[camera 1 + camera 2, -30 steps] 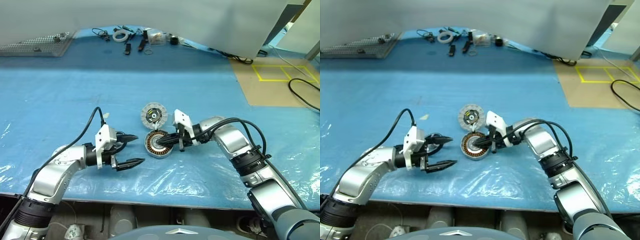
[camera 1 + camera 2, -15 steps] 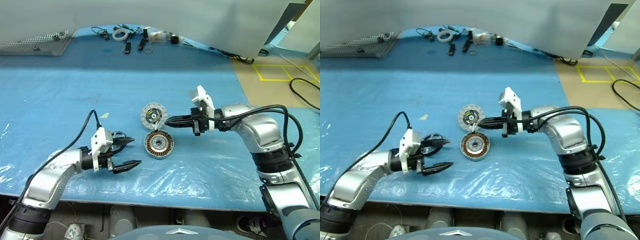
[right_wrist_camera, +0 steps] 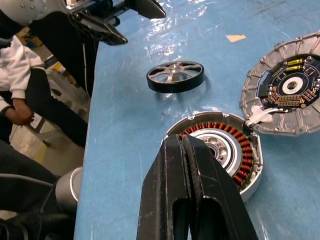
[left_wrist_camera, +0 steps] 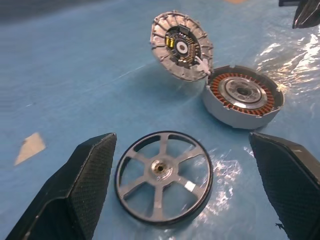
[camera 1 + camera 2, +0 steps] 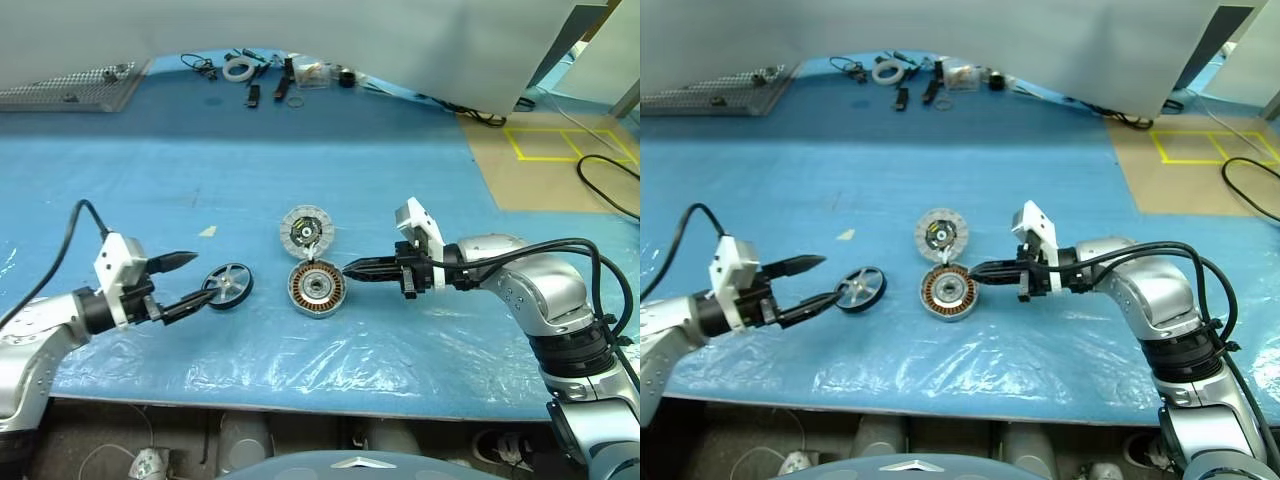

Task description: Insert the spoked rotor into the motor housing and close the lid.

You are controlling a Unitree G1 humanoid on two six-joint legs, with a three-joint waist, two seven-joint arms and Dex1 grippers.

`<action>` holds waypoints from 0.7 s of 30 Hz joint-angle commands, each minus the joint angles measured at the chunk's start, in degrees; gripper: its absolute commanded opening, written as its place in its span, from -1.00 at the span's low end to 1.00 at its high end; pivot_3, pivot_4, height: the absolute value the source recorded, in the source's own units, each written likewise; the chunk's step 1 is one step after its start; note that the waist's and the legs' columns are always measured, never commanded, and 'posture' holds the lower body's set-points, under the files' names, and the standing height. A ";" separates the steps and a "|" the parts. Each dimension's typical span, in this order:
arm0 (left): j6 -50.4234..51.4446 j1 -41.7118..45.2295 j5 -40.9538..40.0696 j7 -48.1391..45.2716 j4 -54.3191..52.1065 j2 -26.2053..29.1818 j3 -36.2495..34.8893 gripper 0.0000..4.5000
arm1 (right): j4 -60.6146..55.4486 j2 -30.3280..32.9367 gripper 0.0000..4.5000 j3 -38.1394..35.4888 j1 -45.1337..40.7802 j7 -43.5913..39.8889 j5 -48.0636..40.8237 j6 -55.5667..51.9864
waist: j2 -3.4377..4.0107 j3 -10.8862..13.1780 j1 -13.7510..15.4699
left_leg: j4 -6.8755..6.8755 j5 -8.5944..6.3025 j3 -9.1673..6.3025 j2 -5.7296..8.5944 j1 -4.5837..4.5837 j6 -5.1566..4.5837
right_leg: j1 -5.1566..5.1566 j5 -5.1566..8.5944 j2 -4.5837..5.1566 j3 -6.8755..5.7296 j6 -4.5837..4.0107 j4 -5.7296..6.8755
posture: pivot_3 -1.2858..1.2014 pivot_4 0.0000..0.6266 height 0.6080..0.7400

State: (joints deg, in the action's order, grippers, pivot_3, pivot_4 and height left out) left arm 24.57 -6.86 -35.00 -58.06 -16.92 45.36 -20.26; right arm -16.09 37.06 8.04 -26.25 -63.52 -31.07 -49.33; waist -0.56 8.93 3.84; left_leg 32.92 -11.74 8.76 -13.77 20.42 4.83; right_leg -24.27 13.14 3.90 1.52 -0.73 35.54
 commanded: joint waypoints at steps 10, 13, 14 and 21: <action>-0.03 17.33 4.06 -9.79 6.73 12.07 6.86 1.00 | 3.53 0.07 -0.99 1.57 -2.28 0.98 1.78 4.02 | -0.07 0.03 0.61 | 0.05 0.01 -0.03 0.00 0.02 -0.01 | 0.00 0.00 0.01 -0.04 0.00 0.08 | 0.03 -0.52 1.00; 1.91 27.30 6.12 -16.63 12.93 14.24 14.95 1.00 | 4.78 0.22 -0.99 2.22 -1.92 0.78 2.59 5.36 | -0.04 0.03 0.48 | 0.06 0.01 0.05 0.12 -0.07 0.00 | 0.01 0.00 0.05 0.02 0.01 0.08 | 0.03 -0.52 1.00; 1.21 30.29 8.28 -19.06 15.49 14.54 18.18 1.00 | 4.53 0.12 -0.99 2.59 -1.60 0.96 2.82 5.60 | -0.03 0.03 0.43 | 0.03 0.01 0.07 0.13 -0.09 0.00 | 0.02 0.00 0.05 0.02 0.01 0.08 | 0.03 -0.52 1.00; -9.64 44.52 18.27 -32.21 26.74 11.46 31.20 1.00 | -2.23 2.95 -0.99 0.96 5.21 0.04 1.60 7.70 | -0.04 0.03 0.49 | -0.14 0.02 0.03 0.05 0.13 0.02 | -0.11 -0.12 0.00 -0.05 0.20 0.11 | 0.03 -0.52 1.00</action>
State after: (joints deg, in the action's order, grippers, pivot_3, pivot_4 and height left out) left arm 18.56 36.15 -18.14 -87.57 8.78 56.64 10.43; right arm -14.91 39.10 11.05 -21.78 -62.53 -28.02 -42.66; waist -0.60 8.96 4.33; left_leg 32.78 -11.72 8.78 -13.71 20.61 4.86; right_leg -24.39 13.02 3.90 1.45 -0.53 35.59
